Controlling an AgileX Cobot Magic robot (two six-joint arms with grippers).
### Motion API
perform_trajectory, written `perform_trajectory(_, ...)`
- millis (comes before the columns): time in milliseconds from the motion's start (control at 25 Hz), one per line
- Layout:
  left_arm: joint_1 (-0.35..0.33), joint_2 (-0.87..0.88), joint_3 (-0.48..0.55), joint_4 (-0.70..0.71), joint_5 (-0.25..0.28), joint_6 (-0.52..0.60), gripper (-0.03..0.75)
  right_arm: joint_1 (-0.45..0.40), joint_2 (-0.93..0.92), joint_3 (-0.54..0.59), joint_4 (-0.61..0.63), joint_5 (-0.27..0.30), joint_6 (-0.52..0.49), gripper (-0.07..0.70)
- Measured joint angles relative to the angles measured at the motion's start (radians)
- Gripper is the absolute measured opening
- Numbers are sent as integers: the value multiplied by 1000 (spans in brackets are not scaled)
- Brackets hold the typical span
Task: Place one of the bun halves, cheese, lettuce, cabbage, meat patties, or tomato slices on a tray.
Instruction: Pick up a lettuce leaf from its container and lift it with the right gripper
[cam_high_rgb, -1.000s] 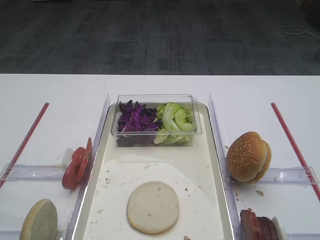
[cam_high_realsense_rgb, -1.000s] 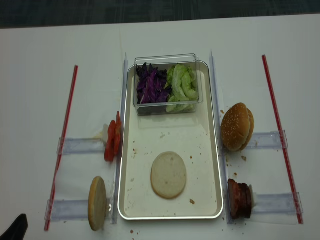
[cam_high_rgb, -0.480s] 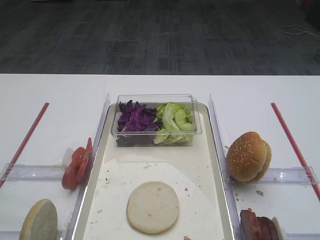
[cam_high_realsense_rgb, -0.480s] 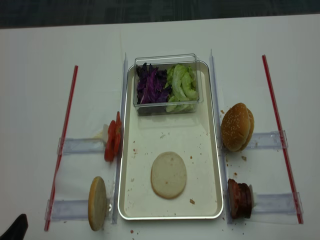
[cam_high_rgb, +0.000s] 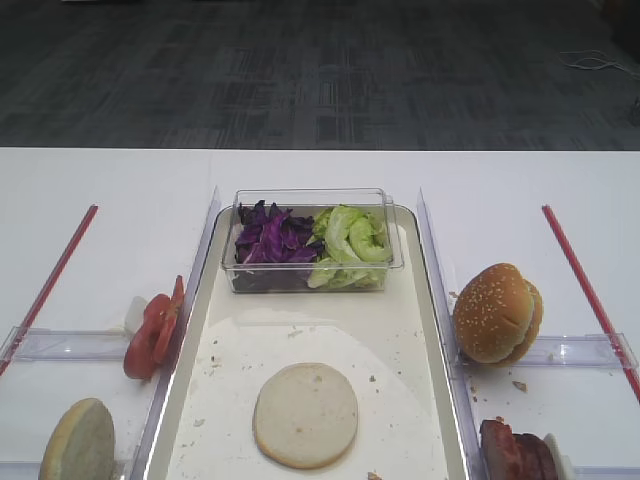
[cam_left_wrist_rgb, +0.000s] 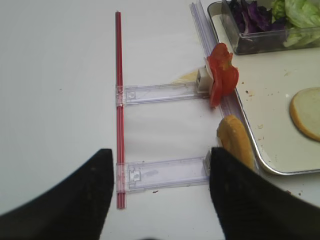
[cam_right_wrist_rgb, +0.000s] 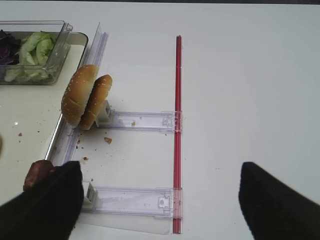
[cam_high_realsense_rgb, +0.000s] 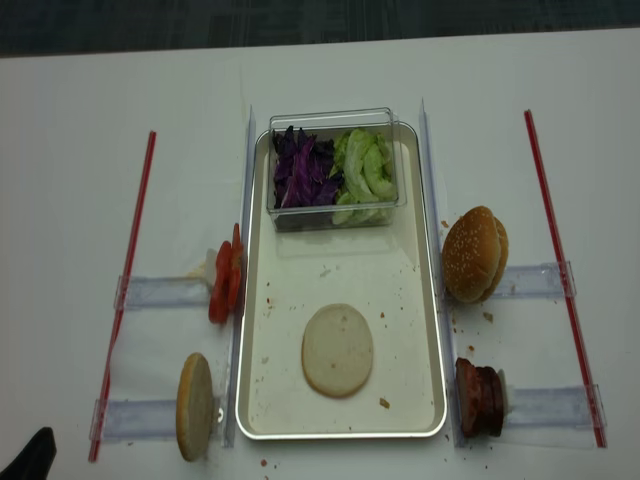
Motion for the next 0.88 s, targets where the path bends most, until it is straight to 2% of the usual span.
perform_trajectory(280, 0, 0, 0, 0, 0, 0, 428, 0, 84, 0, 0, 0, 0, 622)
perform_trajectory(600, 0, 0, 0, 0, 0, 0, 428, 0, 220, 0, 0, -2, 2, 561)
perform_trajectory(880, 0, 0, 0, 2, 0, 0, 428, 0, 339, 0, 0, -8, 2, 558)
